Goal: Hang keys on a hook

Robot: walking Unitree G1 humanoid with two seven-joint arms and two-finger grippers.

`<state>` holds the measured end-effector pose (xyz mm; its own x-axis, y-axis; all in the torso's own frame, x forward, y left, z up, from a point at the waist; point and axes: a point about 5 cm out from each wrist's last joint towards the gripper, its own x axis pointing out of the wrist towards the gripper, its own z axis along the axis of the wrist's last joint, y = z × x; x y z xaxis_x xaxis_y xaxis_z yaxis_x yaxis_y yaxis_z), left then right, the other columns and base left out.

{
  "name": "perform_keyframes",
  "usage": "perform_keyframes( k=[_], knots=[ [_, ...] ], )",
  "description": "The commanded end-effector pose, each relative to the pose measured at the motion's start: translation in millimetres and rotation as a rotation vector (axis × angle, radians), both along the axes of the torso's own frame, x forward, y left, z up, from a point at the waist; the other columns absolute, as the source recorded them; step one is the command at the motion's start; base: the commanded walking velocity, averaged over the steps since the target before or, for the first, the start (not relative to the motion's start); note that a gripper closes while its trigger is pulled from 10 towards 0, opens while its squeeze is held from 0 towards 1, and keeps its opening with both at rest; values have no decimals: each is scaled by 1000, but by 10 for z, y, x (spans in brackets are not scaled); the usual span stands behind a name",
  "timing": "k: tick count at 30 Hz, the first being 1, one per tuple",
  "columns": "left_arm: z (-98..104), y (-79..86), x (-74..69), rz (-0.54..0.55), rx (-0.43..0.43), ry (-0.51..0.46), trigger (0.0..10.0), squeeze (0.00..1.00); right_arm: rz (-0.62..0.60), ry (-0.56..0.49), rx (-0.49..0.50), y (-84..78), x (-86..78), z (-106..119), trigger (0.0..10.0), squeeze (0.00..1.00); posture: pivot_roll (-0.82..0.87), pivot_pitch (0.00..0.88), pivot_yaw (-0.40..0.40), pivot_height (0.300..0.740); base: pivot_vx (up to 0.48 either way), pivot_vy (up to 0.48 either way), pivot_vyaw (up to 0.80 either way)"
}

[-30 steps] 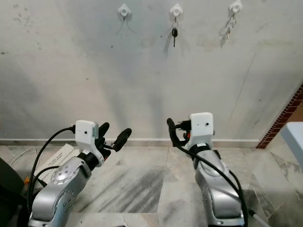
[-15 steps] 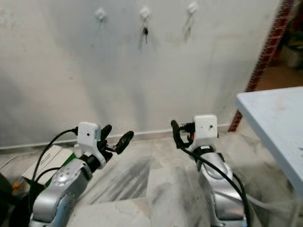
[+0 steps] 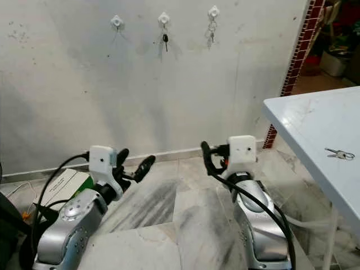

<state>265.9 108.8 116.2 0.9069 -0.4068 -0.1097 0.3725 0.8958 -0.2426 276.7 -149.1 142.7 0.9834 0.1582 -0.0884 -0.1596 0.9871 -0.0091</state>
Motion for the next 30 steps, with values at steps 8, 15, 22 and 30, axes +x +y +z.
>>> perform_keyframes(
  k=[8, 15, 22, 30],
  knots=[
    [25, -10, 93, 17, 5, -10, 10000, 0, -5, -6, -3, 24, 24, 31, 10000, 0, -100, 0, 94, 740, 0, 0, -788],
    [-37, 23, 64, 44, 25, 1, 10000, 0, -7, 3, -16, 3, 13, 15, 10000, 0, -92, 0, 67, 740, 0, 0, -788],
    [-75, 43, 30, 69, 30, 3, 10000, 0, 14, 21, -29, 48, 24, -16, 10000, 0, -80, 0, 5, 740, 0, 0, -791],
    [-66, 198, 55, 133, 66, -26, 10000, 0, 13, 20, -29, 127, 106, -56, 10000, 0, -52, 0, 23, 740, 0, 0, -794]
  ],
)
